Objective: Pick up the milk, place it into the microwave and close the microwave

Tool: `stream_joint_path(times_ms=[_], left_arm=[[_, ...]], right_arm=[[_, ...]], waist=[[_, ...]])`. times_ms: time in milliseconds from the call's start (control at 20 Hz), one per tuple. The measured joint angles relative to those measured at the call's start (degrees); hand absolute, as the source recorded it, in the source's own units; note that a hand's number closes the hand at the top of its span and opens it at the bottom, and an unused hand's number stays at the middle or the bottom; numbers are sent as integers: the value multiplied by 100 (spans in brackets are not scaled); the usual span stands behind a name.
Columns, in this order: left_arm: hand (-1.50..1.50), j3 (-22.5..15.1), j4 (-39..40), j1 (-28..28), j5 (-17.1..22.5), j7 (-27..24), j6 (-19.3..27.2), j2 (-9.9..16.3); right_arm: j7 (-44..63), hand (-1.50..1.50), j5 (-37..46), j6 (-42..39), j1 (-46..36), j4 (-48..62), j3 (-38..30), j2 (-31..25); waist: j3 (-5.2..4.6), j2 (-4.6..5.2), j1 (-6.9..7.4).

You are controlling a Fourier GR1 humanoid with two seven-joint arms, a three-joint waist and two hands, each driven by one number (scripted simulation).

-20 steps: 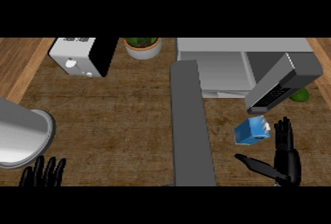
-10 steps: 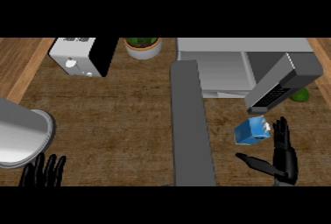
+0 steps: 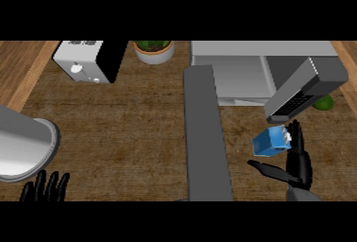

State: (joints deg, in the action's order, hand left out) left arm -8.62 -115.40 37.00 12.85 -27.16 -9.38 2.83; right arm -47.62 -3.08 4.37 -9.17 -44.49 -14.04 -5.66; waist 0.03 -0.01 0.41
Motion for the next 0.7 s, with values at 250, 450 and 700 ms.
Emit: stream_joint_path(times_ms=[250, 450, 700], left_arm=[[-150, -35, 109, 14, -45, -104, -21, -12], [-150, -18, 65, 137, -2, -148, -92, 39], [-150, -59, 59, 160, -34, -220, -107, 29]], right_arm=[[-101, -150, -57, 182, -302, 375, -63, 40], [-291, 150, -46, 589, -644, 786, -238, -39], [-435, 150, 117, 969, -962, 1174, -231, -125]], waist=[[0, 2, 6], [0, 5, 24], [-1, 4, 28]])
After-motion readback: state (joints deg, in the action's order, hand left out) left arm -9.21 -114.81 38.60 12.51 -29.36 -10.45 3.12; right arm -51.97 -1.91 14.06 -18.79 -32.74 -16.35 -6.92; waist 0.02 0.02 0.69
